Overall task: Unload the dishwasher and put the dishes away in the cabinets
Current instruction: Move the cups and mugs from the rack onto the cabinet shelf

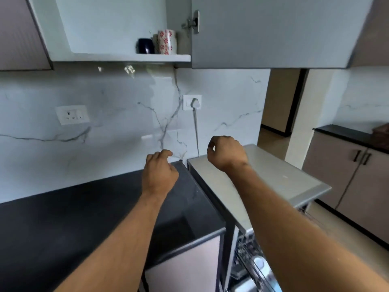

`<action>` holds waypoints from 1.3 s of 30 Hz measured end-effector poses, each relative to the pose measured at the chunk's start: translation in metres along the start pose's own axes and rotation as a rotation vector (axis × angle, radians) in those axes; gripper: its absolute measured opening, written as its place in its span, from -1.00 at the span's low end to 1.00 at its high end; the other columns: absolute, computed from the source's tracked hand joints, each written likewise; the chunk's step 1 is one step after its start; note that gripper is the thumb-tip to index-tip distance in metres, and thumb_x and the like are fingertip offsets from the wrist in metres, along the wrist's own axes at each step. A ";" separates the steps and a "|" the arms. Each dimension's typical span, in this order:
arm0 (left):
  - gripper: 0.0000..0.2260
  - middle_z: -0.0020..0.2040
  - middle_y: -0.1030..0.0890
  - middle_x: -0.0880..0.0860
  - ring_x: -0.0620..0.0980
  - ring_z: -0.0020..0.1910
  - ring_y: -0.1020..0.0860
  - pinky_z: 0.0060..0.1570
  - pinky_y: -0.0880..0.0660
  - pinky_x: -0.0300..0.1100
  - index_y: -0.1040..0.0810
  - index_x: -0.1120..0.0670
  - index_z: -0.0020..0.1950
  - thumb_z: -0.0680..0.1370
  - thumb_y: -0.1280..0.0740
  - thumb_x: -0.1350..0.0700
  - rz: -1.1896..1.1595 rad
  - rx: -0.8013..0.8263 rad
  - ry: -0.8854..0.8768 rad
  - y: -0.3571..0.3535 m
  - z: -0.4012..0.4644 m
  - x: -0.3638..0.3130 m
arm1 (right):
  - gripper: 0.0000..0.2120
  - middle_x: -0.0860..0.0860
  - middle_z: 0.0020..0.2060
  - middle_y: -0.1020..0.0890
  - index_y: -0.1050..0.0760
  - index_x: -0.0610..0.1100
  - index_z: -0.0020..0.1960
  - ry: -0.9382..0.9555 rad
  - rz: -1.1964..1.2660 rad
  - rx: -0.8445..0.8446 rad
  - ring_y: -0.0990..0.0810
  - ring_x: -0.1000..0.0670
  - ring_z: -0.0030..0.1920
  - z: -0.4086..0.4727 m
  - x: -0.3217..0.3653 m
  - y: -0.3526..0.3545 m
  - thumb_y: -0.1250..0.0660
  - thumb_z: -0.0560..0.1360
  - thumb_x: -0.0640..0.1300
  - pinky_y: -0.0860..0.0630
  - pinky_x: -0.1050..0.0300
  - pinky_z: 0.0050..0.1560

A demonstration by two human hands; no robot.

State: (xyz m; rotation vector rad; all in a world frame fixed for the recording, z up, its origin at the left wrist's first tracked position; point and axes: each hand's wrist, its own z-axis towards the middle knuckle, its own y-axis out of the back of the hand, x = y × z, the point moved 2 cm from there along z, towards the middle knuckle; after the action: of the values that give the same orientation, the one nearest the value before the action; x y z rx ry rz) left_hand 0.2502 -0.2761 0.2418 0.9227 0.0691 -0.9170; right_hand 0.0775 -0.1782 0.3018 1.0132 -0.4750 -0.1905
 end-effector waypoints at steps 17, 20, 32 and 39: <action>-0.67 0.03 -0.60 0.07 0.11 0.12 -0.45 0.12 -0.46 -0.05 -0.56 0.13 0.18 0.45 -0.25 0.33 -0.091 0.400 -0.144 -0.115 -0.219 -0.187 | -0.81 -0.08 -0.11 -0.67 -0.59 -0.05 -0.01 -0.355 -0.020 0.109 -0.63 -0.19 -0.12 -0.214 -0.262 0.043 -0.23 0.51 -0.04 -0.60 0.00 -0.08; -0.77 0.06 -0.60 0.04 0.08 0.15 -0.44 0.12 -0.47 -0.02 -0.55 0.07 0.18 0.53 -0.28 0.20 -0.140 0.440 -0.120 -0.134 -0.233 -0.216 | -0.82 -0.05 -0.17 -0.67 -0.57 -0.05 -0.06 -0.451 0.009 0.110 -0.64 -0.16 -0.16 -0.242 -0.300 0.046 -0.21 0.50 -0.04 -0.62 -0.03 -0.08; -0.65 0.18 -0.58 -0.01 0.04 0.19 -0.50 0.17 -0.45 -0.06 -0.47 0.00 0.25 0.56 -0.31 -0.15 -0.220 0.794 -0.211 -0.242 -0.297 -0.273 | -0.81 -0.09 0.01 -0.65 -0.54 -0.03 0.13 -0.728 0.063 0.144 -0.63 -0.15 -0.04 -0.319 -0.419 0.018 -0.26 0.54 -0.08 -0.56 0.06 0.01; -0.56 0.21 -0.55 0.06 0.09 0.20 -0.50 0.14 -0.41 -0.06 -0.45 0.03 0.31 0.50 -0.43 -0.07 -0.201 1.048 -0.290 -0.330 -0.323 -0.303 | -0.66 -0.11 0.14 -0.58 -0.50 -0.10 0.25 -0.925 0.150 0.159 -0.61 -0.17 0.05 -0.348 -0.483 -0.021 -0.30 0.48 -0.16 -0.56 0.01 0.10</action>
State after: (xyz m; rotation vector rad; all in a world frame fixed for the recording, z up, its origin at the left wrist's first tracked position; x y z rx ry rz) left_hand -0.0735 0.0626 -0.0512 1.7477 -0.6339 -1.2852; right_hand -0.1847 0.2563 -0.0099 1.0000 -1.4195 -0.4959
